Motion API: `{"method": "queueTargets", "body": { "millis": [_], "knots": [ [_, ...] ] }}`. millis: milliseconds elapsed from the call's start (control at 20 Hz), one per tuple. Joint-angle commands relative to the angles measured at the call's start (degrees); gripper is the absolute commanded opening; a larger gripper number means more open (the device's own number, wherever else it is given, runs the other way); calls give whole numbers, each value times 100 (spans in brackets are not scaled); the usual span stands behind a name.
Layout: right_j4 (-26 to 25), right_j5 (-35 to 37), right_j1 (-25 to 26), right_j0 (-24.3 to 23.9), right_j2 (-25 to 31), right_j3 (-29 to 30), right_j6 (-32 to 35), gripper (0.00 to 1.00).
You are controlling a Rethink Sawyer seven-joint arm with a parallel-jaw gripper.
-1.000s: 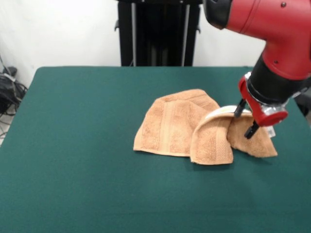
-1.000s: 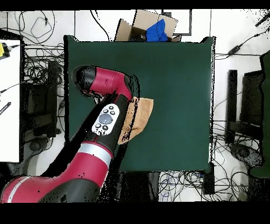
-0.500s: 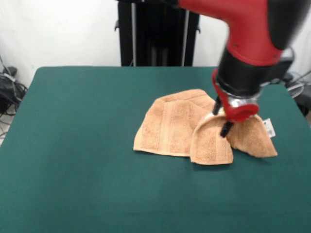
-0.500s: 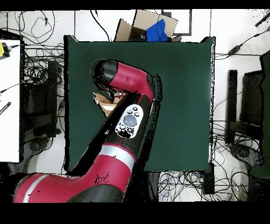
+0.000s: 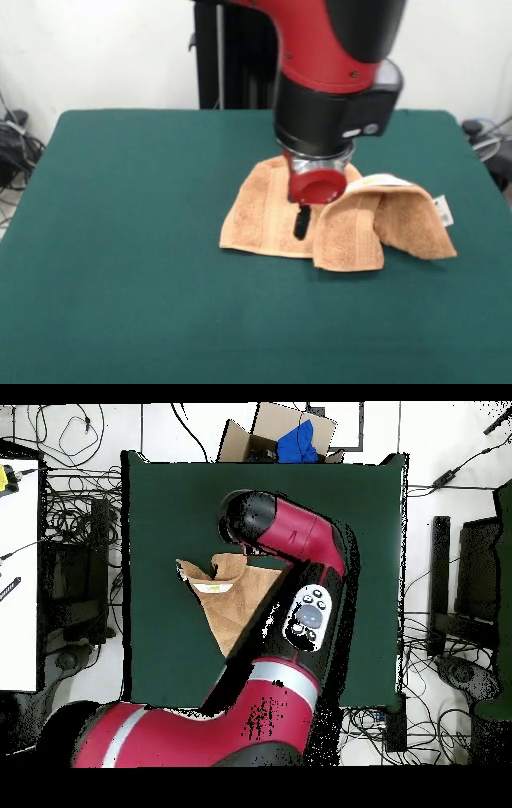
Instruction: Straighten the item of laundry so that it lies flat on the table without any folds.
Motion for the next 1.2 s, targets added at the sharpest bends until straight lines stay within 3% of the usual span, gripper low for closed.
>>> {"method": "queueTargets", "body": {
  "millis": [50, 250, 550, 850, 1200],
  "knots": [
    [-566, -1615, -204, -832, 2245, 1386, -2663, 100],
    [-1100, -2056, -394, -1714, 3513, 1937, -3803, 100],
    [-1721, -1780, -504, -2254, 4334, 2115, -4284, 100],
    [-1818, -1181, -451, -2790, 5080, 2173, -5155, 100],
    [-1604, -1085, -875, -2900, 5331, 2523, -5028, 100]
  ]
}}
